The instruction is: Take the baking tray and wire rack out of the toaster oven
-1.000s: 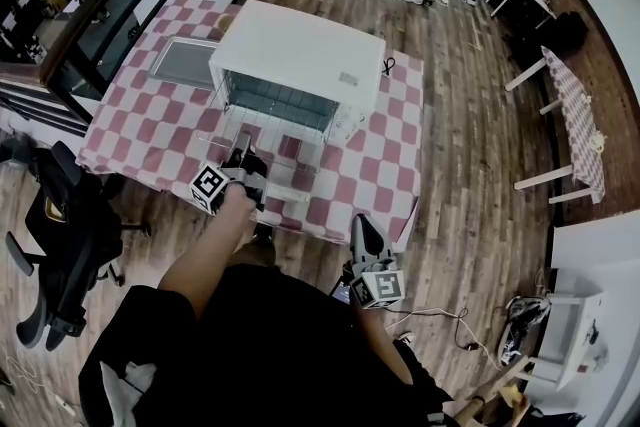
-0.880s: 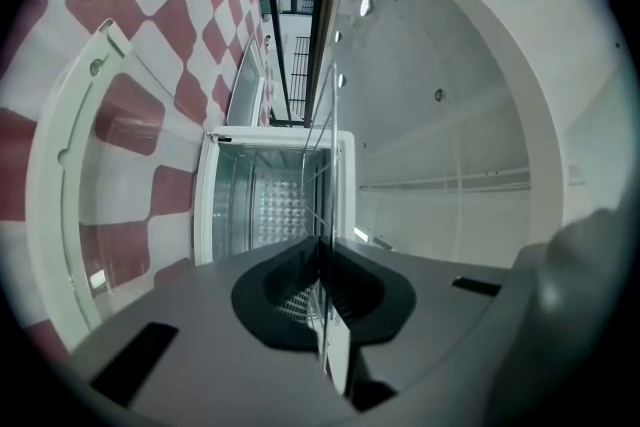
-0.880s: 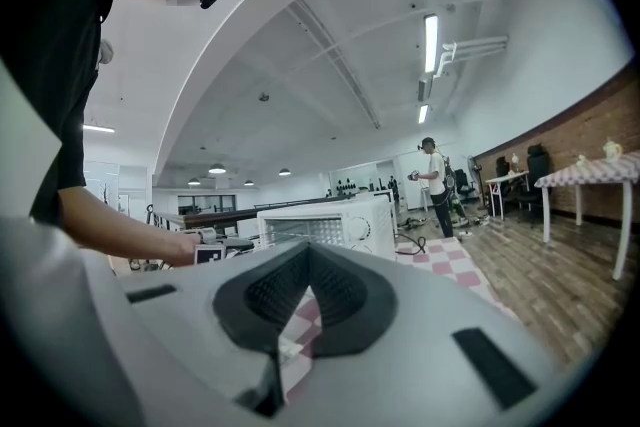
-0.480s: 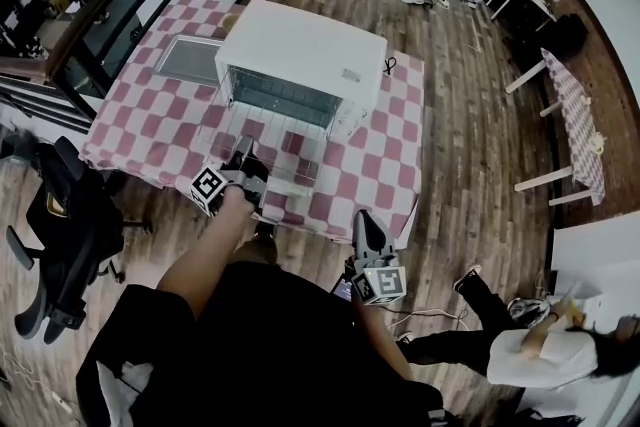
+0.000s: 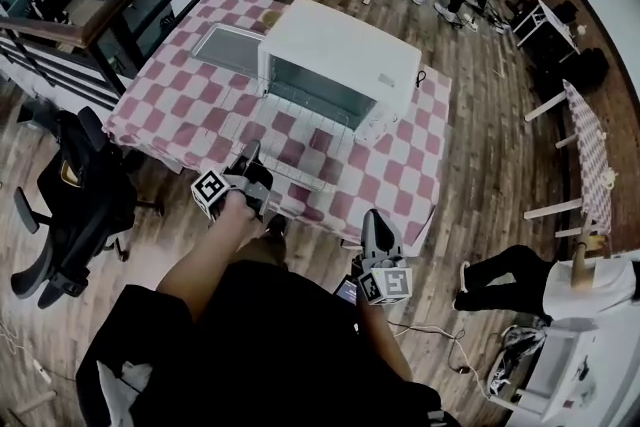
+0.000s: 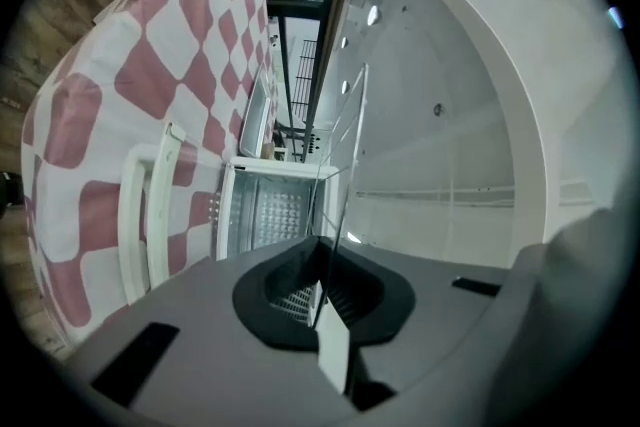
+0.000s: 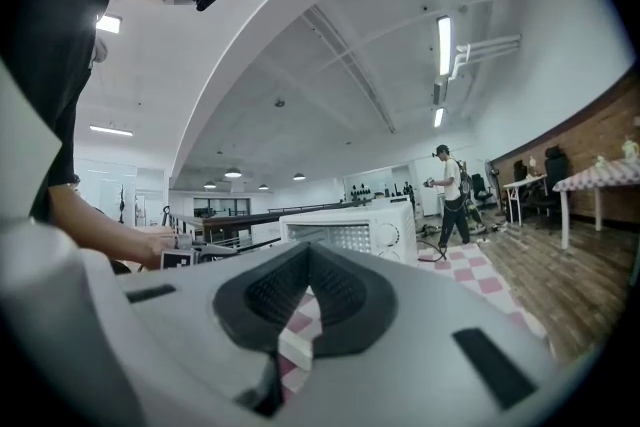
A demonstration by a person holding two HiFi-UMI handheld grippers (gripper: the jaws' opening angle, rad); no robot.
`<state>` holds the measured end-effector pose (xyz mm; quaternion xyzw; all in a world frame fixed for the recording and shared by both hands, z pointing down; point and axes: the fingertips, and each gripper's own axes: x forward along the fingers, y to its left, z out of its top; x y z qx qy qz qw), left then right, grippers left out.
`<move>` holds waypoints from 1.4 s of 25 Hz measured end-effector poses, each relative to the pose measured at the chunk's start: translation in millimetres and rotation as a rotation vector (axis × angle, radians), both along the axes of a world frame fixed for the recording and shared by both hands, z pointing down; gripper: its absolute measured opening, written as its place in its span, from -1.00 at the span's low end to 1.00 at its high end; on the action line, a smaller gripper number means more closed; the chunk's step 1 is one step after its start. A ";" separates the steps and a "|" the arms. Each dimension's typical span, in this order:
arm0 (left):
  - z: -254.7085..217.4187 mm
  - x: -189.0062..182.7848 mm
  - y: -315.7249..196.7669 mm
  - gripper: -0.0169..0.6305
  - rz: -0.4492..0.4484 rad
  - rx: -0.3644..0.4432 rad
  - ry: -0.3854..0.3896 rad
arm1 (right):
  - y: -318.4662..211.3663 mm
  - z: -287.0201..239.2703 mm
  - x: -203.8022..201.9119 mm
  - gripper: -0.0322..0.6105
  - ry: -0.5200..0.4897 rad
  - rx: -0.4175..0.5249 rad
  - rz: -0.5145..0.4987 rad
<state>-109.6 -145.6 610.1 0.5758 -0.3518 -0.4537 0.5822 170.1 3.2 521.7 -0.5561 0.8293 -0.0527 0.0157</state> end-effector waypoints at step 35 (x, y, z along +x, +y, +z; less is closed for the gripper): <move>94.7 -280.2 -118.0 -0.97 -0.081 -0.203 -0.008 | -170.6 3.6 -192.3 -0.89 0.043 -0.066 -0.025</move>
